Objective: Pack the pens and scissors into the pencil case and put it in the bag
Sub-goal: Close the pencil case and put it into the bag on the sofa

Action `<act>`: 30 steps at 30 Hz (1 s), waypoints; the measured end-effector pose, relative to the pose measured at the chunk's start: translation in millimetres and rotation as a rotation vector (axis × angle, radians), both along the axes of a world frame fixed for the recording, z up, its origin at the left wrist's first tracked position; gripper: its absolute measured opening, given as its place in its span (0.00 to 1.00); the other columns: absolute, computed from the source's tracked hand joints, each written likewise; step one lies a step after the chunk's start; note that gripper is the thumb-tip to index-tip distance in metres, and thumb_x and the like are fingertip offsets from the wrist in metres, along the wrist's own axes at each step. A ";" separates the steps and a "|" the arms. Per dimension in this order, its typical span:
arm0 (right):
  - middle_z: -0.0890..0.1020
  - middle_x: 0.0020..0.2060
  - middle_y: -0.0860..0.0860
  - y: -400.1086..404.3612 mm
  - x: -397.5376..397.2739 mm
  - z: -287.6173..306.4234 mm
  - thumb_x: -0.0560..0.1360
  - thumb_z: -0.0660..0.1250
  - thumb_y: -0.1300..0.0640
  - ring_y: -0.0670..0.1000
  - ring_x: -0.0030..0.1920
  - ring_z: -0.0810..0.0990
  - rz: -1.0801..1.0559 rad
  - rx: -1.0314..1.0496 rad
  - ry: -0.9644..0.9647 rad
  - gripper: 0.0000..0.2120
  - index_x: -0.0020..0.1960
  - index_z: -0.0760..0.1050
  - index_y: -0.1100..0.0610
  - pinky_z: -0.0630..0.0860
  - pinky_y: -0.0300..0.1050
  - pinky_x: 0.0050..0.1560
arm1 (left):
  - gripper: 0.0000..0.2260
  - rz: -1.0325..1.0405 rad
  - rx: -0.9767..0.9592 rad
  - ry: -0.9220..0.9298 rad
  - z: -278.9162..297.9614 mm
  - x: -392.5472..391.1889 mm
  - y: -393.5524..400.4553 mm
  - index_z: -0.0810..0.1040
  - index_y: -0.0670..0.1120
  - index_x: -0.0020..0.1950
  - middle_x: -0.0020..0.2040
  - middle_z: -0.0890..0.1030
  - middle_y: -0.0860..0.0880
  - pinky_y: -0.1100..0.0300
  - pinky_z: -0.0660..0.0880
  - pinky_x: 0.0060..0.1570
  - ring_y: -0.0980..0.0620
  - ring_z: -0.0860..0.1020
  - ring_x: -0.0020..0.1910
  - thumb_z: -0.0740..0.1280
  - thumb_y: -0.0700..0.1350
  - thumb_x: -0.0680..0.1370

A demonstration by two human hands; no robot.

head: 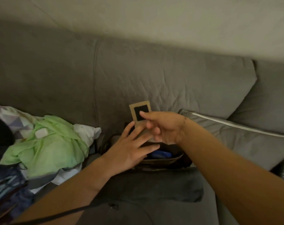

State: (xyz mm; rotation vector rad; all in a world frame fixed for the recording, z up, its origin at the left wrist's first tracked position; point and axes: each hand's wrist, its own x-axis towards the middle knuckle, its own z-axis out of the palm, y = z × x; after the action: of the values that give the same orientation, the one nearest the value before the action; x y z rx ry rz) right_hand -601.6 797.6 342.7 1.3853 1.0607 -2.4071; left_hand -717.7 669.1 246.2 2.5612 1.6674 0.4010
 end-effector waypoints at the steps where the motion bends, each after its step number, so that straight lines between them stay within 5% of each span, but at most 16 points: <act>1: 0.77 0.25 0.48 1.7 -2.0 -3.2 0.76 0.66 0.50 0.42 0.21 0.72 -0.039 -0.019 0.033 0.09 0.46 0.75 0.57 0.72 0.37 0.22 | 0.21 -0.034 0.059 -0.028 -0.1 -3.9 -0.7 0.75 0.52 0.67 0.73 0.63 0.45 0.39 0.52 0.72 0.40 0.54 0.76 0.73 0.45 0.74; 4: 0.84 0.34 0.52 8.2 -0.9 2.1 0.78 0.58 0.43 0.46 0.28 0.81 -0.211 0.008 0.208 0.19 0.57 0.73 0.57 0.78 0.41 0.28 | 0.10 -0.189 0.171 -0.196 3.9 -12.9 -9.8 0.78 0.45 0.57 0.62 0.75 0.43 0.47 0.72 0.60 0.44 0.74 0.61 0.71 0.42 0.76; 7: 0.85 0.44 0.59 11.3 11.9 18.5 0.75 0.45 0.31 0.54 0.40 0.85 -0.180 -0.007 0.350 0.38 0.59 0.76 0.61 0.81 0.45 0.38 | 0.11 -0.300 -0.181 -0.124 -8.2 -9.9 -13.6 0.74 0.47 0.60 0.56 0.78 0.46 0.54 0.77 0.49 0.50 0.77 0.53 0.66 0.49 0.79; 11: 0.84 0.41 0.59 -14.1 36.5 31.5 0.78 0.60 0.57 0.53 0.35 0.82 -0.030 0.237 0.409 0.10 0.52 0.77 0.60 0.78 0.42 0.37 | 0.16 0.010 -0.709 -0.087 -13.1 10.0 6.8 0.73 0.56 0.60 0.61 0.77 0.51 0.58 0.72 0.55 0.52 0.75 0.57 0.62 0.61 0.76; 14: 0.79 0.40 0.57 -44.6 62.0 13.9 0.74 0.62 0.67 0.50 0.35 0.79 0.068 0.270 0.562 0.11 0.54 0.67 0.57 0.76 0.38 0.35 | 0.07 0.174 -0.854 -0.204 -23.4 19.9 16.4 0.75 0.50 0.56 0.51 0.78 0.51 0.56 0.72 0.56 0.52 0.75 0.50 0.64 0.49 0.79; 19: 0.71 0.41 0.51 -62.8 91.0 -55.9 0.73 0.68 0.61 0.45 0.38 0.71 0.456 0.723 0.059 0.16 0.46 0.61 0.48 0.73 0.45 0.40 | 0.13 0.346 -1.029 -0.051 -28.1 9.9 26.8 0.75 0.42 0.63 0.60 0.77 0.42 0.54 0.72 0.59 0.42 0.76 0.59 0.61 0.46 0.81; 22: 0.68 0.34 0.48 -61.7 75.8 -79.8 0.69 0.73 0.61 0.44 0.34 0.65 0.480 0.728 0.007 0.19 0.38 0.61 0.51 0.67 0.41 0.35 | 0.02 0.348 -1.044 -0.146 -28.3 3.8 27.3 0.74 0.55 0.50 0.51 0.76 0.48 0.55 0.73 0.54 0.46 0.76 0.53 0.62 0.48 0.80; 24: 0.67 0.32 0.45 -61.6 66.2 -98.7 0.66 0.72 0.65 0.43 0.33 0.64 0.604 0.796 -0.069 0.21 0.33 0.61 0.50 0.63 0.35 0.33 | 0.09 0.315 -1.023 -0.153 -31.7 2.0 25.6 0.70 0.56 0.40 0.41 0.74 0.53 0.58 0.73 0.45 0.50 0.77 0.45 0.65 0.44 0.77; 27: 0.69 0.30 0.44 -59.8 59.7 -124.7 0.67 0.68 0.67 0.44 0.33 0.68 0.678 0.900 -0.186 0.19 0.29 0.63 0.49 0.64 0.33 0.32 | 0.09 0.296 -1.039 -0.146 -26.3 3.7 26.7 0.71 0.54 0.39 0.38 0.72 0.54 0.58 0.72 0.44 0.52 0.74 0.40 0.65 0.43 0.78; 30: 0.75 0.36 0.49 -60.9 52.1 -129.5 0.72 0.64 0.64 0.53 0.43 0.75 0.636 0.902 -0.219 0.14 0.32 0.71 0.49 0.69 0.40 0.38 | 0.09 0.281 -1.084 -0.104 -26.6 -1.1 28.1 0.71 0.54 0.39 0.38 0.73 0.53 0.57 0.72 0.45 0.50 0.75 0.41 0.64 0.43 0.78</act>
State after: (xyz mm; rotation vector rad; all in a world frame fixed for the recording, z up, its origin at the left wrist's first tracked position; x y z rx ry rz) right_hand -549.5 736.7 213.2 1.1630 2.2286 -1.3103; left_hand -718.8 697.1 219.6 1.4981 1.5582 -0.3022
